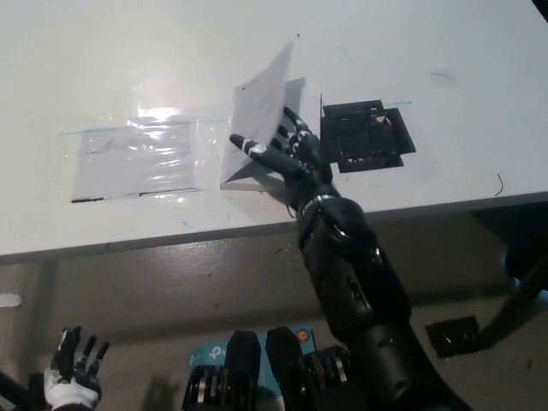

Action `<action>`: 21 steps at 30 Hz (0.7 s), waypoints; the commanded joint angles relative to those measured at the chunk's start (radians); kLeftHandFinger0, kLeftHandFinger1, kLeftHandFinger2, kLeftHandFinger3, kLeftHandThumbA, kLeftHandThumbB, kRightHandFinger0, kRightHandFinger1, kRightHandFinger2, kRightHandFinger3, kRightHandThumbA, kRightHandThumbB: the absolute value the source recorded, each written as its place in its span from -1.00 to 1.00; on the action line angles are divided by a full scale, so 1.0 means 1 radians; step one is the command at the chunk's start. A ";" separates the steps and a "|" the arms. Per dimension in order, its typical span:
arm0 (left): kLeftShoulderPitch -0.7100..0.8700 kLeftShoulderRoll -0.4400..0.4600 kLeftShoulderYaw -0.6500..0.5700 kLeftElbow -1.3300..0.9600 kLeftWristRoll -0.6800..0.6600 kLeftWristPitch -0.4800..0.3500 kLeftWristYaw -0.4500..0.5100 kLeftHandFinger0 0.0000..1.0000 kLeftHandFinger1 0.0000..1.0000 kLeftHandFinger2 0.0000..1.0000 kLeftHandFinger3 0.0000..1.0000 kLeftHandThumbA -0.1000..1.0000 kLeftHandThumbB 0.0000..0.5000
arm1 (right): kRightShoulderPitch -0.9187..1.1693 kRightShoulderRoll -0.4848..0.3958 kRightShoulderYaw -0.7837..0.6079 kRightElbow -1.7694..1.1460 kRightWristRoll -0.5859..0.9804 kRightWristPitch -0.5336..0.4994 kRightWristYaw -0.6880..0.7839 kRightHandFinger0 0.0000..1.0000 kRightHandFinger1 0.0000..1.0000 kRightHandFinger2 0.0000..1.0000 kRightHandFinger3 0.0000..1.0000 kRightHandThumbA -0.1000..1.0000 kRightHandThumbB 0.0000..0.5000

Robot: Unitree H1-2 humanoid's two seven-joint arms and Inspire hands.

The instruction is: The robot uses its right hand to slide under the cover of the book kept in the middle of the desk and open it

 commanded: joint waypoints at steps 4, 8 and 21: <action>-0.003 0.014 0.005 -0.004 -0.013 -0.022 0.006 0.41 0.62 0.83 0.81 0.81 -0.75 | -0.134 -0.010 0.007 -0.038 -0.027 0.021 0.030 0.31 0.69 0.75 1.00 1.00 -0.09; 0.002 0.009 0.017 -0.007 -0.020 -0.028 0.017 0.40 0.58 0.74 0.74 0.71 -0.68 | -0.175 -0.025 0.019 -0.056 -0.037 0.039 0.044 0.40 0.78 0.81 1.00 1.00 0.00; 0.009 0.015 0.002 -0.014 -0.016 -0.020 -0.002 0.41 0.58 0.81 0.83 0.77 -0.70 | -0.188 -0.012 0.109 0.064 -0.117 0.003 0.079 0.50 0.78 0.85 1.00 1.00 0.03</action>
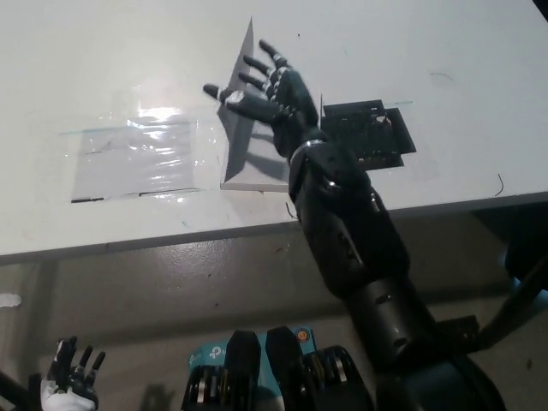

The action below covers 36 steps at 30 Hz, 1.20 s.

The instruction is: The robot uses its right hand to slide under the cover of the book kept in the middle of the desk and open it

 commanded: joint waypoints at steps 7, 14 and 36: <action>-0.027 0.020 -0.015 -0.005 0.005 -0.023 0.009 0.36 0.46 0.55 0.48 0.64 -0.12 | -0.034 0.069 0.026 0.123 -0.050 -0.105 0.036 0.39 0.70 0.80 1.00 1.00 -0.08; -0.036 0.022 -0.022 -0.020 0.011 -0.009 0.023 0.31 0.42 0.50 0.45 0.58 -0.13 | -0.008 0.086 -0.002 0.192 -0.045 -0.148 0.032 0.40 0.72 0.75 1.00 1.00 -0.08; -0.053 0.037 -0.050 -0.013 0.020 0.011 0.036 0.38 0.60 0.69 0.59 0.66 -0.38 | -0.055 0.070 0.099 0.329 -0.175 -0.120 0.045 0.22 0.57 0.62 0.97 1.00 0.00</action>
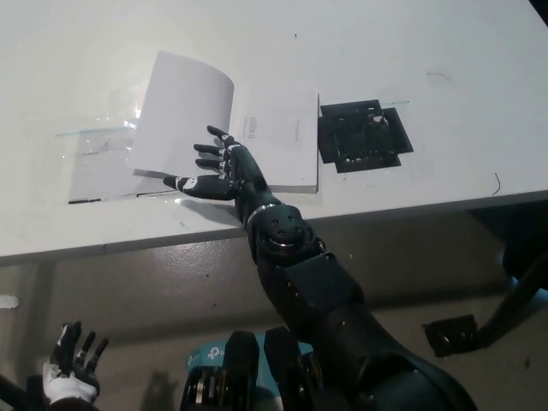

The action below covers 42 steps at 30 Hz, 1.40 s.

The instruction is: The robot uses its right hand to slide under the cover of the book kept in the middle of the desk and open it

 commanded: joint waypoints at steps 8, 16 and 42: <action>-0.020 0.015 0.011 0.016 -0.007 -0.013 0.030 0.26 0.50 0.59 0.50 0.64 -0.56 | -0.047 -0.012 0.033 -0.011 -0.067 0.088 0.040 0.22 0.58 0.65 1.00 1.00 -0.01; 0.007 0.016 0.014 0.004 -0.018 -0.006 0.009 0.37 0.57 0.71 0.76 0.79 -0.64 | -0.043 -0.052 0.006 -0.277 -0.033 0.256 0.081 0.22 0.60 0.70 1.00 1.00 0.02; 0.009 0.003 0.045 0.033 -0.049 -0.016 0.010 0.39 0.47 0.64 0.69 0.78 -0.61 | 0.227 -0.267 -0.173 -0.961 0.517 0.415 -0.050 0.40 0.67 0.78 1.00 1.00 -0.30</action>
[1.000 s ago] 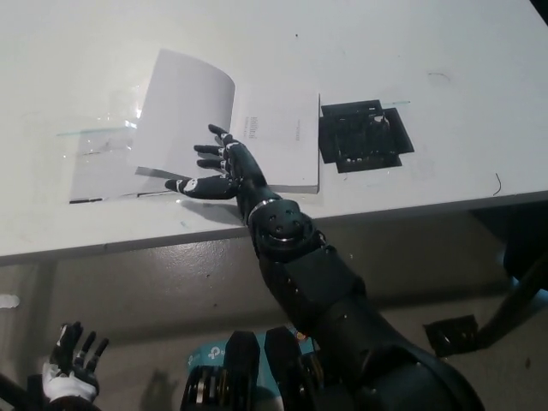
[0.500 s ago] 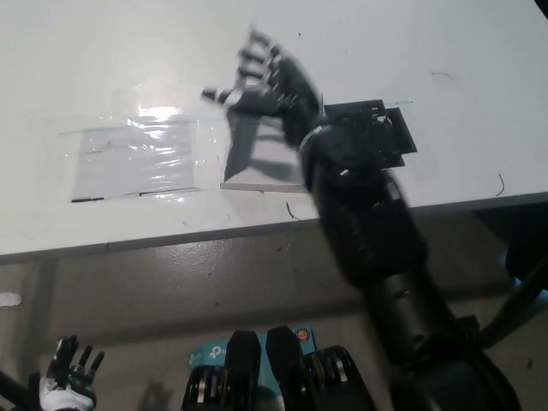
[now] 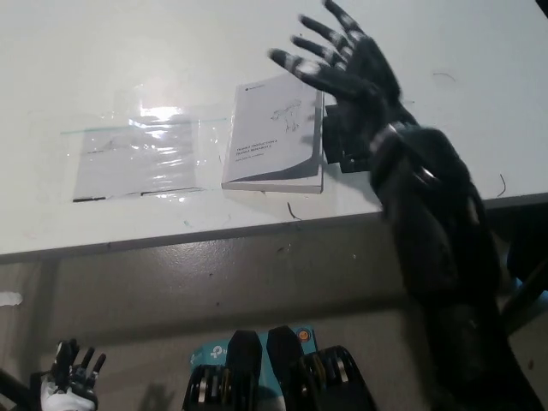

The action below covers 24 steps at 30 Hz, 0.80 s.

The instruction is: The robot uses its right hand to slide under the cover of the book kept in the middle of the desk and open it

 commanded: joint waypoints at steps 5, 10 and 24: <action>-0.009 0.005 0.002 -0.005 -0.019 -0.022 -0.018 0.39 0.51 0.67 0.71 0.78 -0.57 | 0.194 -0.039 -0.078 -0.244 0.251 0.010 -0.058 0.60 0.79 0.89 1.00 1.00 -0.33; -0.012 0.001 0.010 -0.002 -0.032 -0.023 -0.018 0.44 0.55 0.66 0.66 0.75 -0.51 | 0.315 -0.018 -0.146 -0.327 0.302 0.010 -0.054 0.67 0.88 0.93 1.00 1.00 -0.34; -0.004 0.005 0.011 0.007 -0.047 -0.035 -0.025 0.49 0.58 0.71 0.75 0.78 -0.49 | 0.499 0.014 -0.343 -0.386 0.268 -0.074 -0.047 0.87 1.00 1.00 1.00 1.00 -0.15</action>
